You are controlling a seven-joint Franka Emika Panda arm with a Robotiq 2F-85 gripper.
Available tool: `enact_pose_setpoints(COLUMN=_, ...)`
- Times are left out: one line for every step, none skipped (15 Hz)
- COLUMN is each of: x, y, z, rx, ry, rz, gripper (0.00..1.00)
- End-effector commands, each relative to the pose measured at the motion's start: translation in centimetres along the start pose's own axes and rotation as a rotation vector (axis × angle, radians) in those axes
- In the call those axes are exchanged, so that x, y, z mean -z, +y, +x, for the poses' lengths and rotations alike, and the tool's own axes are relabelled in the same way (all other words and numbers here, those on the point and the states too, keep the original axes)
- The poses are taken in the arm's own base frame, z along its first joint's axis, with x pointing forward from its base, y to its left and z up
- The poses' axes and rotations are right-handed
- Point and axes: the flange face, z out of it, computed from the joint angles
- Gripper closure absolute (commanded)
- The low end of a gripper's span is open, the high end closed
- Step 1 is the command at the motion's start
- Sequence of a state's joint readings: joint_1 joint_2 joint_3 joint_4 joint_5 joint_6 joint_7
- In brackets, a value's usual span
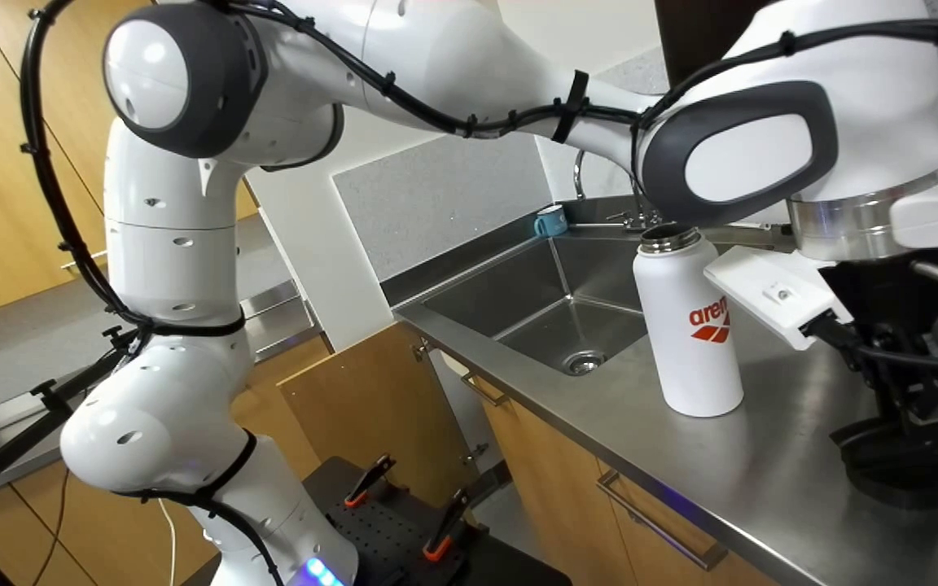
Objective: Put the black lid on top of the white bottle
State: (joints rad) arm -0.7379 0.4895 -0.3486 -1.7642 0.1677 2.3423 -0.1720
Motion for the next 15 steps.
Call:
enact_pose_setpoints(x=1.7, y=-0.1, z=0.1, rx=-0.02, ry=0.006, rz=-0.001, gripper=0.95)
enact_pose_setpoints(x=3.2, y=0.4, z=-0.1, rx=-0.034, ry=0.001, rz=0.004, gripper=0.95)
enact_pose_setpoints(x=4.4, y=0.9, z=-0.1, rx=-0.048, ry=0.004, rz=-0.001, gripper=0.95)
enact_pose_setpoints(x=6.4, y=1.4, z=-0.2, rx=-0.045, ry=0.019, rz=0.02, gripper=0.95)
enact_pose_setpoints(x=8.3, y=1.9, z=-0.1, rx=-0.051, ry=0.038, rz=0.025, gripper=0.95)
enact_pose_setpoints(x=10.5, y=2.4, z=-0.1, rx=-0.058, ry=0.059, rz=0.032, gripper=0.95)
enact_pose_setpoints(x=12.5, y=2.7, z=0.0, rx=-0.056, ry=0.077, rz=0.045, gripper=0.95)
enact_pose_setpoints(x=14.7, y=2.8, z=-0.1, rx=-0.056, ry=0.095, rz=0.051, gripper=0.95)
enact_pose_setpoints(x=16.9, y=2.9, z=-0.4, rx=-0.045, ry=0.111, rz=0.063, gripper=0.95)
enact_pose_setpoints(x=18.8, y=2.9, z=-0.5, rx=-0.042, ry=0.13, rz=0.07, gripper=0.95)
enact_pose_setpoints(x=20.8, y=2.7, z=-0.9, rx=-0.024, ry=0.142, rz=0.082, gripper=0.95)
enact_pose_setpoints(x=22.7, y=2.3, z=-1.2, rx=-0.014, ry=0.158, rz=0.088, gripper=0.95)
enact_pose_setpoints(x=24.2, y=1.8, z=-1.6, rx=0.001, ry=0.17, rz=0.093, gripper=0.95)
enact_pose_setpoints(x=25.6, y=1.2, z=-2.0, rx=0.012, ry=0.18, rz=0.099, gripper=0.95)
enact_pose_setpoints(x=27.0, y=0.9, z=-2.6, rx=0.029, ry=0.186, rz=0.104, gripper=0.95)
